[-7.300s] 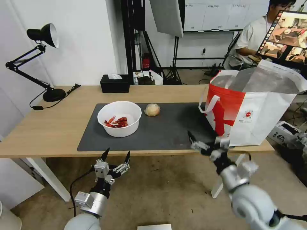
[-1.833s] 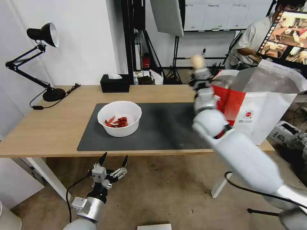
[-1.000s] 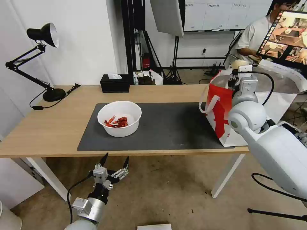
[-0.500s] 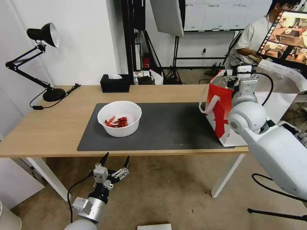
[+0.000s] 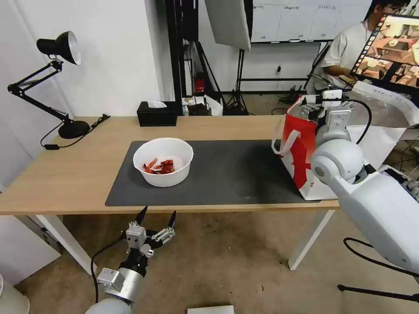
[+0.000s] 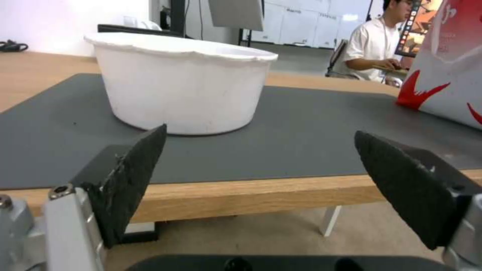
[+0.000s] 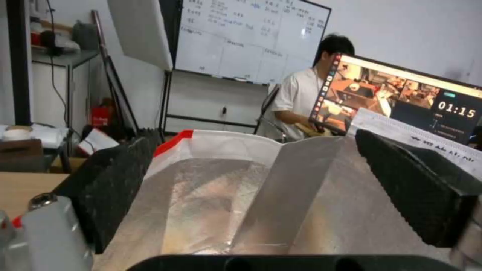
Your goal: Pick up the trash from the table and place it into the takeout bag.
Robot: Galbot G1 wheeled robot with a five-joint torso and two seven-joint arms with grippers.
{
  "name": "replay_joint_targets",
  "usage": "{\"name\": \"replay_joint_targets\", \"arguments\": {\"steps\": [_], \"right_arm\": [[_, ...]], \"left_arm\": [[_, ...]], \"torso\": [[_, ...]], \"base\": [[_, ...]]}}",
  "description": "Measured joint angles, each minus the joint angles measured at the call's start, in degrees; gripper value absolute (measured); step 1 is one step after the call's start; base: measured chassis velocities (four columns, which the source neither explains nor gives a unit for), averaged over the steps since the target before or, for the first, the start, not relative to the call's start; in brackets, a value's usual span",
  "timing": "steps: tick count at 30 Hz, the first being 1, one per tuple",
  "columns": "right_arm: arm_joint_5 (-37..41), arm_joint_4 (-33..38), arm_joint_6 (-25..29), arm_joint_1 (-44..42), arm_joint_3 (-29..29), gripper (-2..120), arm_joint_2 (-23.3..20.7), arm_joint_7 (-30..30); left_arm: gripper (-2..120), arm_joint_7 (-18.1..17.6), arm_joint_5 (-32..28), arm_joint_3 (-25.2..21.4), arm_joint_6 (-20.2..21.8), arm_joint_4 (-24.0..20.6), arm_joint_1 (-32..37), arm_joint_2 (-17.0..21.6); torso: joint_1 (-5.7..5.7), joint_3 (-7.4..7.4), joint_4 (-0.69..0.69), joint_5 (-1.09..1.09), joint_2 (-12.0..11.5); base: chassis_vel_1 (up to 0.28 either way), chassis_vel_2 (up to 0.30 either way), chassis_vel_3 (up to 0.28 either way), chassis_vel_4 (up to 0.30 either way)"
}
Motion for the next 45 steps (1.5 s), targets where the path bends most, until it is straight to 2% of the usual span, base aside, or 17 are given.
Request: {"name": "replay_joint_targets", "arguments": {"steps": [7, 10, 11, 14, 15, 17, 19, 22, 25, 28, 30, 31, 32, 33, 37, 40, 45], "right_arm": [[0.0, 0.6, 0.6, -0.9, 0.5, 100, -0.3, 0.0], [3.5, 3.3, 7.1, -1.9, 1.6, 100, -1.0, -3.6], [3.5, 3.3, 7.1, -1.9, 1.6, 100, -1.0, -3.6], [11.2, 8.9, 13.0, -6.0, 3.7, 100, -2.6, -11.6], [11.2, 8.9, 13.0, -6.0, 3.7, 100, -2.6, -11.6], [15.5, 12.5, 15.8, -10.8, 5.6, 100, -3.8, -17.4], [16.3, 13.6, 17.1, -13.4, 6.4, 100, -4.3, -20.6], [17.6, 15.8, 21.2, -21.6, 10.1, 100, -4.8, -30.6], [17.4, 17.3, 24.8, -28.4, 13.6, 100, -4.7, -37.3], [14.1, 18.0, 28.7, -36.5, 17.2, 100, -3.7, -42.3], [6.7, 17.8, 34.3, -45.0, 20.2, 100, -1.5, -45.4], [6.7, 17.8, 34.3, -45.0, 20.2, 100, -1.5, -45.4], [2.2, 17.2, 37.2, -48.8, 21.3, 100, 0.1, -46.2], [-2.5, 16.2, 40.4, -53.0, 22.0, 100, 2.2, -46.4], [-8.3, 15.0, 44.0, -59.7, 22.9, 100, 6.1, -45.6], [-14.2, 12.1, 48.4, -67.4, 23.0, 100, 11.6, -43.3], [-16.8, 9.8, 50.7, -69.5, 21.8, 100, 13.8, -42.0]], "left_arm": [[100, 0.0, 0.0, 0.0, 0.0, -0.2, 0.1, -0.1], [100, 0.0, 0.0, -0.1, 0.0, -0.4, 0.3, -0.1], [100, 0.0, 0.0, -0.1, 0.0, -0.4, 0.3, -0.1], [100, -0.1, 0.0, -0.2, 0.0, -0.5, 0.3, -0.1], [100, -0.1, 0.0, -0.2, 0.0, -0.5, 0.3, -0.1], [100, -0.1, 0.0, -0.2, 0.0, -0.6, 0.3, -0.1], [100, -0.1, 0.0, -0.3, -0.1, -0.7, 0.3, -0.2], [100, 0.0, 0.2, -1.2, -0.3, -1.1, 0.8, -0.4], [100, 0.0, 0.3, -1.8, -0.7, -1.2, 1.1, -0.4], [100, 0.2, 0.4, -2.3, -1.1, -1.3, 1.7, -0.4], [100, 0.3, 0.5, -2.6, -1.3, -1.3, 2.1, -0.5], [100, 0.3, 0.5, -2.6, -1.3, -1.3, 2.1, -0.5], [100, 0.3, 0.7, -2.6, -1.5, -1.3, 2.2, -0.6], [100, 0.3, 0.9, -2.6, -1.7, -1.1, 2.3, -0.8], [100, 0.3, 1.2, -2.4, -1.8, -0.9, 2.3, -1.0], [100, 0.4, 1.5, -1.9, -2.0, -0.5, 2.3, -1.2], [100, 0.4, 1.8, -1.4, -2.0, -0.4, 2.2, -1.3]], "torso": [[0.00, 0.00, 0.00, 0.00, 0.0], [0.00, 0.00, 0.00, 0.00, 0.0], [0.00, 0.00, 0.00, 0.00, 0.0], [0.00, 0.00, 0.01, -0.02, 0.0], [0.00, 0.00, 0.01, -0.02, 0.0], [0.00, -0.01, 0.00, 0.00, 0.0], [0.00, -0.01, -0.01, -0.01, 0.0], [0.00, 0.00, 0.00, 0.01, 0.0], [0.00, -0.01, 0.00, 0.00, 0.0], [0.00, -0.01, 0.00, 0.00, 0.0], [0.00, -0.01, -0.01, 0.01, 0.0], [0.00, -0.01, -0.01, 0.01, 0.0], [0.00, -0.01, -0.01, -0.01, 0.0], [0.00, -0.01, 0.00, 0.00, 0.0], [0.00, -0.01, 0.00, 0.01, 0.0], [-0.01, -0.01, -0.02, 0.00, 0.0], [-0.01, 0.00, -0.01, 0.00, 0.0]], "base": [[0.000, 0.000, 0.000, 0.000], [0.000, 0.000, 0.000, 0.000], [0.000, 0.000, 0.000, 0.000], [0.000, 0.000, 0.000, 0.000], [0.000, 0.000, 0.000, 0.000], [0.000, 0.000, 0.000, 0.000], [0.000, 0.000, 0.000, 0.000], [0.000, 0.000, 0.000, 0.000], [0.000, 0.000, 0.000, 0.000], [0.000, 0.000, 0.000, 0.000], [0.000, 0.000, 0.000, 0.000], [0.000, 0.000, 0.000, 0.000], [0.000, 0.000, 0.000, 0.000], [0.000, 0.000, 0.000, 0.000], [0.000, 0.000, 0.000, 0.000], [0.000, 0.000, 0.000, 0.000], [0.000, 0.000, 0.000, 0.000]]}}
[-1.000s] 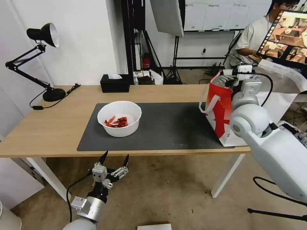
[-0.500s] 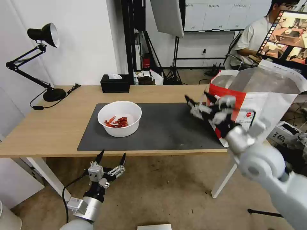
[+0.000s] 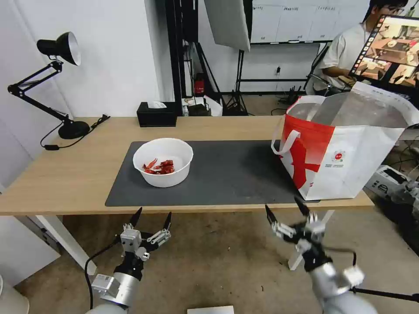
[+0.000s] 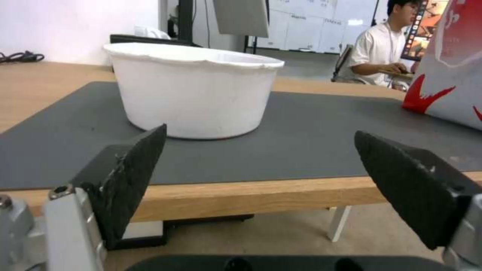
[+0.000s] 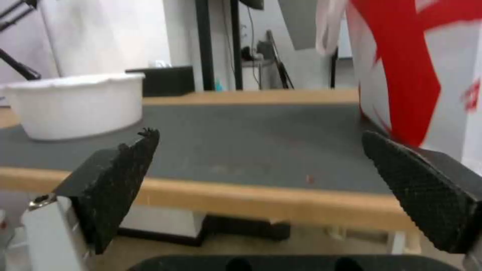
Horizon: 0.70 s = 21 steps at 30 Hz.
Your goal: Pick up the trash from the table and place it into the takeout bag.
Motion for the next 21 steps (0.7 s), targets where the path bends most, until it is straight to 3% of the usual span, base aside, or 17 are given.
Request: {"name": "replay_joint_targets", "arguments": {"steps": [21], "right_arm": [[-4.7, -0.9, -3.5, 1.5, -3.4, 100, 1.1, 4.6]], "left_arm": [[100, 0.0, 0.3, -0.3, -0.3, -0.3, 0.6, -0.3]], "torso": [[0.01, 0.00, 0.01, 0.00, 0.0]], "base": [[0.000, 0.000, 0.000, 0.000]]}}
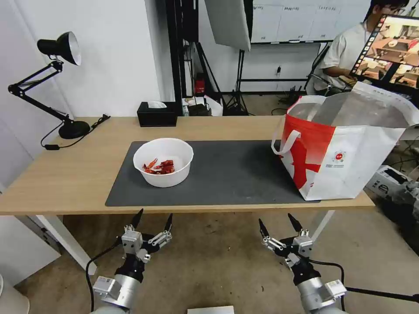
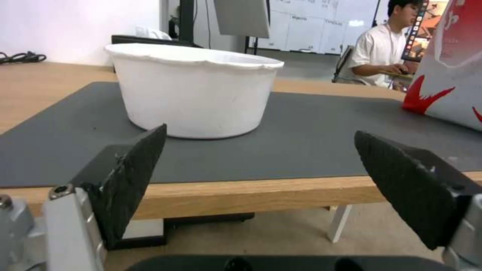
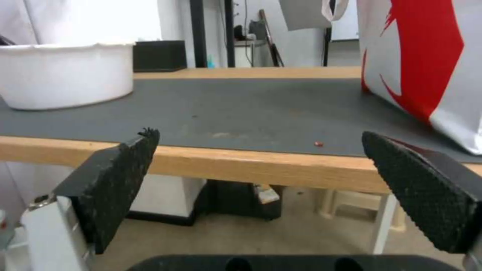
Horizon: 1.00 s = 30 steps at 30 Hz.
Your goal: Pick up the trash from the table and place it into the takeout bag.
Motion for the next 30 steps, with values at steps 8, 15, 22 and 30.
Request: {"name": "replay_joint_targets", "arguments": {"steps": [8, 15, 22, 30], "right_arm": [[-0.6, 0.3, -0.8, 0.0, 0.1, 100, 0.0, 0.4], [-0.6, 0.3, -0.8, 0.0, 0.1, 100, 0.0, 0.4], [-0.6, 0.3, -0.8, 0.0, 0.1, 100, 0.0, 0.4], [-0.5, 0.4, -0.8, 0.0, 0.1, 100, 0.0, 0.4]], "left_arm": [[100, 0.0, -0.2, 0.1, 0.0, 0.1, -0.2, 0.1], [100, 0.0, -0.4, 0.1, 0.0, 0.2, -0.6, 0.2], [100, -0.3, -3.3, -1.5, 1.3, 0.1, -3.3, 1.8], [100, -3.4, -14.8, -11.1, 9.1, -3.1, -7.3, 8.5]], "torso": [[0.00, 0.00, 0.00, 0.00, 0.0], [0.00, 0.00, 0.00, 0.00, 0.0], [0.00, 0.00, 0.00, 0.00, 0.0], [0.01, 0.00, 0.03, -0.01, 0.0]], "base": [[0.000, 0.000, 0.000, 0.000], [0.000, 0.000, 0.000, 0.000], [0.000, 0.000, 0.000, 0.000], [0.000, 0.000, 0.000, 0.000]]}}
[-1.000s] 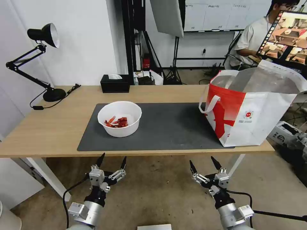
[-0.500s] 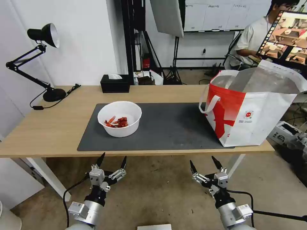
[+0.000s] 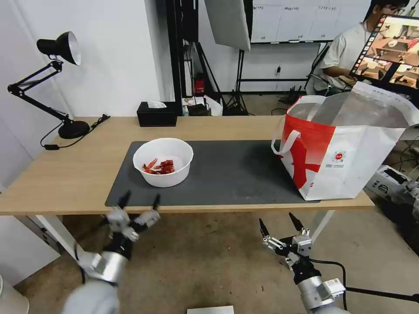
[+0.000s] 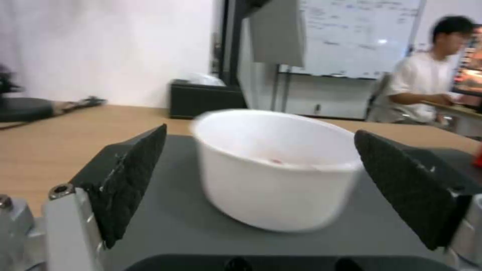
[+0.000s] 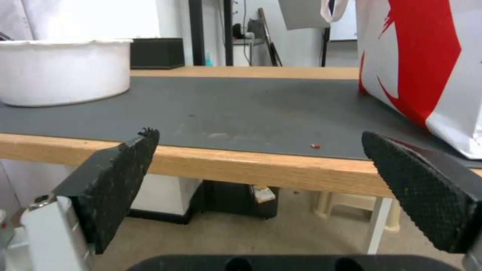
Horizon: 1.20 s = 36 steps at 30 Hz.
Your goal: Pick up the trash from the table and place it into the takeout bag.
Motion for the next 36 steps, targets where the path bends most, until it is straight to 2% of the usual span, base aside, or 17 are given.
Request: {"name": "replay_joint_targets", "arguments": {"steps": [2, 3, 6, 7, 8, 10, 11, 13, 14, 16, 18, 19, 21, 23, 26, 36], "right_arm": [[0.0, 0.0, 0.0, 0.0, 0.0, 100, 0.0, 0.0], [0.0, 0.0, 0.0, 0.0, 0.0, 100, 0.0, 0.0], [0.0, 0.0, 0.0, 0.0, 0.0, 100, 0.0, 0.0], [0.0, 0.0, 0.0, 0.0, 0.0, 100, 0.0, 0.0], [0.0, 0.0, 0.0, 0.0, 0.0, 100, 0.0, 0.0], [0.0, 0.0, 0.0, 0.0, 0.0, 100, 0.0, 0.0], [0.0, 0.0, 0.0, 0.0, 0.0, 100, 0.0, 0.0], [0.1, 0.0, 0.0, 0.0, 0.0, 100, 0.0, 0.0], [0.1, 0.0, 0.0, 0.0, 0.0, 100, 0.0, 0.0], [0.1, 0.0, 0.0, 0.0, 0.0, 100, 0.0, 0.0], [0.1, 0.0, 0.0, 0.0, 0.0, 100, 0.0, 0.0], [0.1, 0.0, 0.0, 0.0, 0.0, 100, 0.0, 0.0], [0.1, 0.0, 0.0, 0.0, 0.0, 100, 0.0, 0.0], [0.1, 0.0, 0.0, 0.0, 0.0, 100, 0.0, 0.0], [0.1, 0.0, 0.0, 0.0, 0.0, 100, 0.0, 0.0], [0.1, 0.0, 0.0, 0.0, 0.0, 100, 0.0, 0.0]], "left_arm": [[100, -1.8, -7.2, -1.7, 6.7, -1.4, -2.4, 5.0], [100, -1.8, -7.2, -1.7, 6.7, -1.4, -2.4, 5.0], [100, -4.4, -18.6, -2.3, 17.3, -1.2, -8.1, 12.1], [100, -4.4, -18.6, -2.3, 17.3, -1.2, -8.1, 12.1], [100, -5.3, -24.3, -2.0, 22.0, -0.3, -11.2, 14.8], [100, -5.8, -32.3, -1.2, 28.6, 2.0, -16.4, 18.0], [100, -5.8, -32.3, -1.2, 28.6, 2.0, -16.4, 18.0], [100, -6.5, -40.1, 1.4, 36.7, 6.3, -24.4, 21.3], [100, -6.8, -42.9, 2.9, 38.9, 7.9, -27.3, 22.2], [100, -7.4, -45.1, 4.3, 40.4, 9.2, -29.6, 22.8], [100, -8.6, -50.6, 8.9, 43.8, 13.4, -36.2, 24.1], [100, -8.6, -50.6, 8.9, 43.8, 13.4, -36.2, 24.1], [100, -9.0, -52.0, 12.5, 44.9, 16.8, -40.5, 24.2], [100, -9.2, -52.2, 14.1, 45.0, 18.1, -42.3, 24.1], [100, -9.9, -52.2, 19.2, 45.1, 22.0, -47.7, 23.4], [100, -11.9, -50.2, 28.4, 45.0, 29.1, -56.7, 20.7]], "torso": [[0.00, 0.00, -0.02, 0.01, 0.0], [0.00, 0.00, -0.02, 0.01, 0.0], [0.00, 0.00, -0.04, 0.00, 0.0], [0.00, 0.00, -0.04, 0.00, 0.0], [0.00, 0.00, -0.03, 0.02, 0.0], [0.00, 0.00, -0.04, -0.01, 0.0], [0.00, 0.00, -0.04, -0.01, 0.0], [0.01, 0.01, -0.04, 0.01, 0.0], [0.00, 0.01, -0.04, 0.01, 0.0], [0.00, 0.01, -0.04, 0.00, 0.0], [0.01, 0.01, -0.04, 0.01, 0.0], [0.01, 0.01, -0.04, 0.01, 0.0], [0.00, 0.01, -0.03, 0.00, 0.0], [0.00, 0.01, -0.03, 0.01, 0.0], [0.00, 0.00, -0.03, 0.01, 0.0], [0.00, 0.00, -0.03, 0.01, 0.0]], "base": [[0.000, 0.000, 0.000, 0.000], [0.000, 0.000, 0.000, 0.000], [0.000, 0.000, 0.000, 0.000], [0.000, 0.000, 0.000, 0.000], [0.000, 0.000, 0.000, 0.000], [0.000, 0.000, 0.000, 0.000], [0.000, 0.000, 0.000, 0.000], [0.000, 0.000, 0.000, 0.000], [0.000, 0.000, 0.000, 0.000], [0.000, 0.000, 0.000, 0.000], [0.000, 0.000, 0.000, 0.000], [0.000, 0.000, 0.000, 0.000], [0.000, 0.000, 0.000, 0.000], [0.000, 0.000, 0.000, 0.000], [0.000, 0.000, 0.000, 0.000], [0.000, 0.000, 0.000, 0.000]]}}
